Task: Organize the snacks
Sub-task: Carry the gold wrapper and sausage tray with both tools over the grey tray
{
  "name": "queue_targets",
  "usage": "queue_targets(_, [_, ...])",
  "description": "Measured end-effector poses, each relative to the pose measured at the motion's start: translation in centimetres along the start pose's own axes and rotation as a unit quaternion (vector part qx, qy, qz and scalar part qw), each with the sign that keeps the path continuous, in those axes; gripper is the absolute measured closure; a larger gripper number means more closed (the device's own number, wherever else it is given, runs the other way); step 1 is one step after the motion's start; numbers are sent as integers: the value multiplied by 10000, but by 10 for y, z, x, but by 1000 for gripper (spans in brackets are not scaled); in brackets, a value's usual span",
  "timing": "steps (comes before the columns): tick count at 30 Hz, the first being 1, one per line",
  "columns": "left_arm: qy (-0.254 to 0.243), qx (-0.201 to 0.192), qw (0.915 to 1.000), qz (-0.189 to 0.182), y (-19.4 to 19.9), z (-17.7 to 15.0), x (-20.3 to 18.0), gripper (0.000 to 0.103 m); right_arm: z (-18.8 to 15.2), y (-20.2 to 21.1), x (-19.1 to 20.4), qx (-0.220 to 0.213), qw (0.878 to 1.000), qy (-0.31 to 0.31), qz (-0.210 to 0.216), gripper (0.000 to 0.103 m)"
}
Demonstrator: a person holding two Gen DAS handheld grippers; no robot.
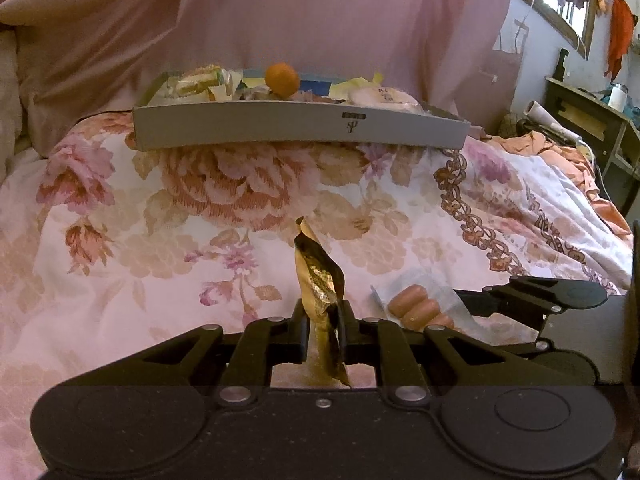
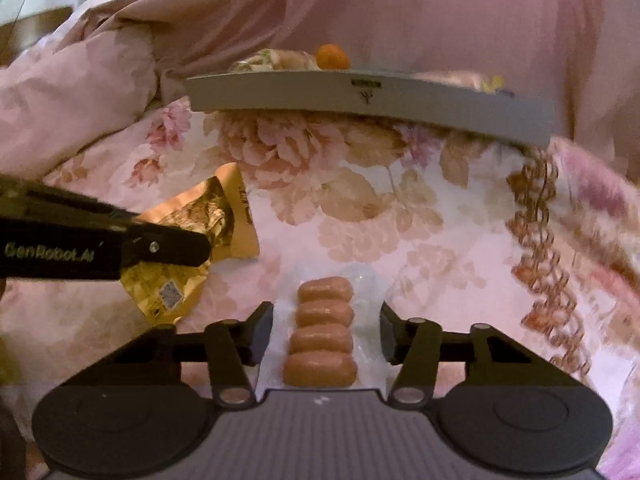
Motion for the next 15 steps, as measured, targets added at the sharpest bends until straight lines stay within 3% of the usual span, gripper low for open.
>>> queue_targets(7, [-37,-146,9999,61,3,5,0,88,5,7,25,-305,9884,1459,-294,51])
queue_targets(15, [-20,-411,9991,89,7,25,0,88,28,16,24,-780,9787,1824,-534,50])
Point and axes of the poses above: each gripper's, at about its wrist camera, not at the fingertips, and y roughly against the way its jaws point, x to its left, z to its top, the point moved 7 cm from there along -y, roughly the way its jaws point, and after that the axes turned 15 degrees about -x, right-handed, at the moved point
